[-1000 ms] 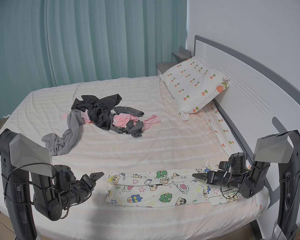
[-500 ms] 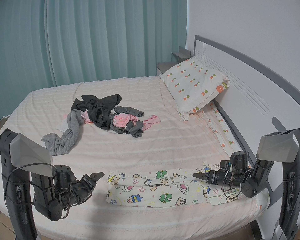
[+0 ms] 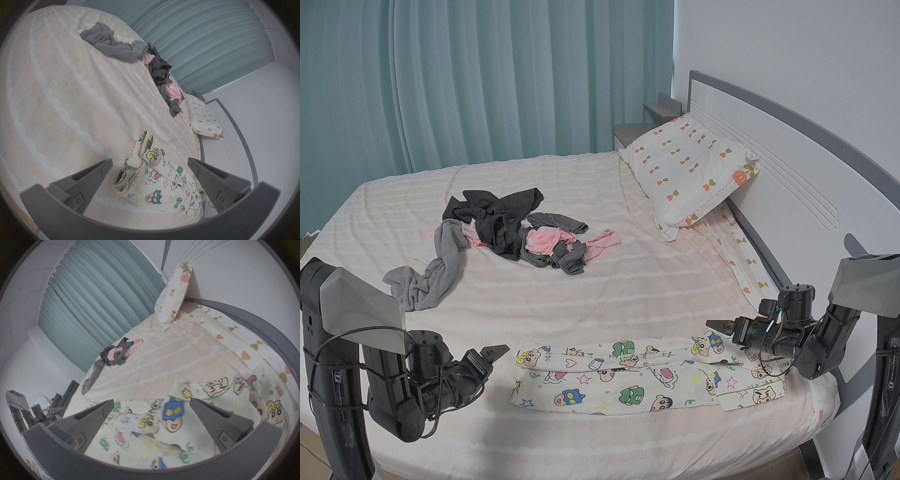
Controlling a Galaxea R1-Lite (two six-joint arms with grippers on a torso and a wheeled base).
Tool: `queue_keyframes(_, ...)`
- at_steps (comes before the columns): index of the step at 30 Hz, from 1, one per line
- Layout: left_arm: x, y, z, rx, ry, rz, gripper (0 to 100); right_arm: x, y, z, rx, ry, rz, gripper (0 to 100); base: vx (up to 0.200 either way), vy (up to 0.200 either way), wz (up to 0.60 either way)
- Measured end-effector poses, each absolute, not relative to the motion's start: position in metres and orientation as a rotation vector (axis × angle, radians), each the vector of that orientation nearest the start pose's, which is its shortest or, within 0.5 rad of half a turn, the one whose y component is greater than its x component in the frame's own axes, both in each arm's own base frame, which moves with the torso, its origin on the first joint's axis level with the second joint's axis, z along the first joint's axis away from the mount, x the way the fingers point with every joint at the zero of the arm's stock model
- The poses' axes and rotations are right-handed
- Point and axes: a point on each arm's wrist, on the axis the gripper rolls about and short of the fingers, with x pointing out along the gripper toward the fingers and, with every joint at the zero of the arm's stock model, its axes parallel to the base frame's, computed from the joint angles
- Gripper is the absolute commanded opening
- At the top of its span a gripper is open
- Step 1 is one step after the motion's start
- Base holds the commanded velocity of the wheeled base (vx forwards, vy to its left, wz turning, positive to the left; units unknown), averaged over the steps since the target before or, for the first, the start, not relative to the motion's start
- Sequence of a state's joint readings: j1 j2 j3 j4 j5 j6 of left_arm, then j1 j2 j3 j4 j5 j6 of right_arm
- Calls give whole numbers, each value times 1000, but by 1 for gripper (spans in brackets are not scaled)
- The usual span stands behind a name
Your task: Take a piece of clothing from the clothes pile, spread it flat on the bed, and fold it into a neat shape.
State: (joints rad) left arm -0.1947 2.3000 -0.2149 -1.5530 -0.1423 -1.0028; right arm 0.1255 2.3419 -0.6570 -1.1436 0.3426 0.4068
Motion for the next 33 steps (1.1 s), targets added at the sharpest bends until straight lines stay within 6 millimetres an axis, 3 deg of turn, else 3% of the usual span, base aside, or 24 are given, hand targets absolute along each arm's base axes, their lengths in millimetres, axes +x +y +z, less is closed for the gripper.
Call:
queue_keyframes(11, 262, -55, -17, -954, 653, -32, 100, 354, 40, -42, 335, 754, 95, 100, 0, 0, 0)
queue_keyframes(33, 262, -55, -18, -954, 655, -32, 100, 349, 31, -45, 193, 772, -97, 100, 0, 0, 0)
